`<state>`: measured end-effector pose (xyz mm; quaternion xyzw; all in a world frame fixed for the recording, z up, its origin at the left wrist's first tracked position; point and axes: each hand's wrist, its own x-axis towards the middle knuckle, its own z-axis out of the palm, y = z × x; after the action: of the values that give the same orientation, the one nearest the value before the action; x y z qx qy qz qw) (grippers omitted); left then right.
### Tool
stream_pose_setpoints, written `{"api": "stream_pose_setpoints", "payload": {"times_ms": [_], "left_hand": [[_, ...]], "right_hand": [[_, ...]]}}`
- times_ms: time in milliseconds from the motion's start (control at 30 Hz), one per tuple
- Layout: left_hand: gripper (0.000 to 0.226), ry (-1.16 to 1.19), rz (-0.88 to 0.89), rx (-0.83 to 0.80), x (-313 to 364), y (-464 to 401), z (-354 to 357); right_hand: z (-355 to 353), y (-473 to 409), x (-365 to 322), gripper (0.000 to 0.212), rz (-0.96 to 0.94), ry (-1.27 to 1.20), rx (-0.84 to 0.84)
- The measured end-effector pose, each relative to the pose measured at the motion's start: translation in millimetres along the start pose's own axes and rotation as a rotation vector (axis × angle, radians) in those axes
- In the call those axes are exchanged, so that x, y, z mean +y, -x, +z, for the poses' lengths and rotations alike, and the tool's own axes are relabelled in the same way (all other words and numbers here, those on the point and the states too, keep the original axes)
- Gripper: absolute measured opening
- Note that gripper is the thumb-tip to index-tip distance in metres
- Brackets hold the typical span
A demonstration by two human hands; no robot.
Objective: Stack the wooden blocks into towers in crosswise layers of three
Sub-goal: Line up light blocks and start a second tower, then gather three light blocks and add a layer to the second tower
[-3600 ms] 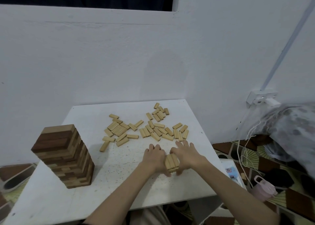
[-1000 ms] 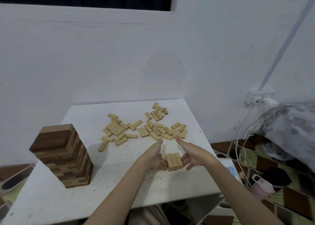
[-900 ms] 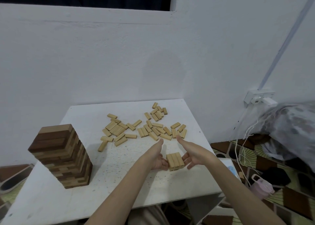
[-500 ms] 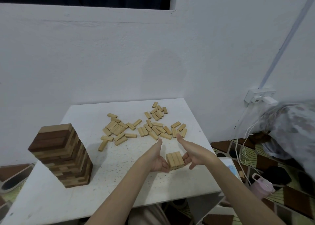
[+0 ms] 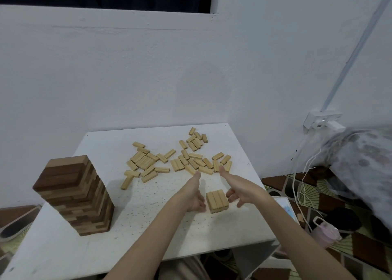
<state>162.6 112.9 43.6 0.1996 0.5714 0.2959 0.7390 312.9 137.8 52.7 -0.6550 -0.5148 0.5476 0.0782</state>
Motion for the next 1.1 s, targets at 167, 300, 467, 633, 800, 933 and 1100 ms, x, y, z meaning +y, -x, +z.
{"api": "stream_pose_setpoints", "payload": {"times_ms": [167, 300, 467, 633, 800, 933, 1100], "left_hand": [[0.055, -0.856, 0.517, 0.235, 3, -6, -17], [0.042, -1.217, 0.657, 0.331, -3, -20, -33], [0.035, -1.373, 0.865, 0.477, -10, -40, -46], [0.039, -1.495, 0.967, 0.498, 6, -67, -40], [0.035, -1.547, 0.82, 0.671, 8, -80, -45], [0.035, -1.537, 0.862, 0.684, -3, -85, -56], [0.027, -1.432, 0.95, 0.652, -9, -81, -67]], "right_hand": [[-16, -5, 4, 0.059, -0.219, 0.366, 0.101], [-19, -19, 6, 0.046, -0.325, 0.449, 0.212], [-12, -45, 9, 0.032, -0.376, 0.417, 0.398], [2, -67, -2, 0.03, -0.449, 0.458, 0.437], [12, -82, -8, 0.026, -0.467, 0.607, 0.478], [20, -88, -11, 0.028, -0.444, 0.766, 0.504], [28, -89, -11, 0.021, -0.434, 0.772, 0.533]]}}
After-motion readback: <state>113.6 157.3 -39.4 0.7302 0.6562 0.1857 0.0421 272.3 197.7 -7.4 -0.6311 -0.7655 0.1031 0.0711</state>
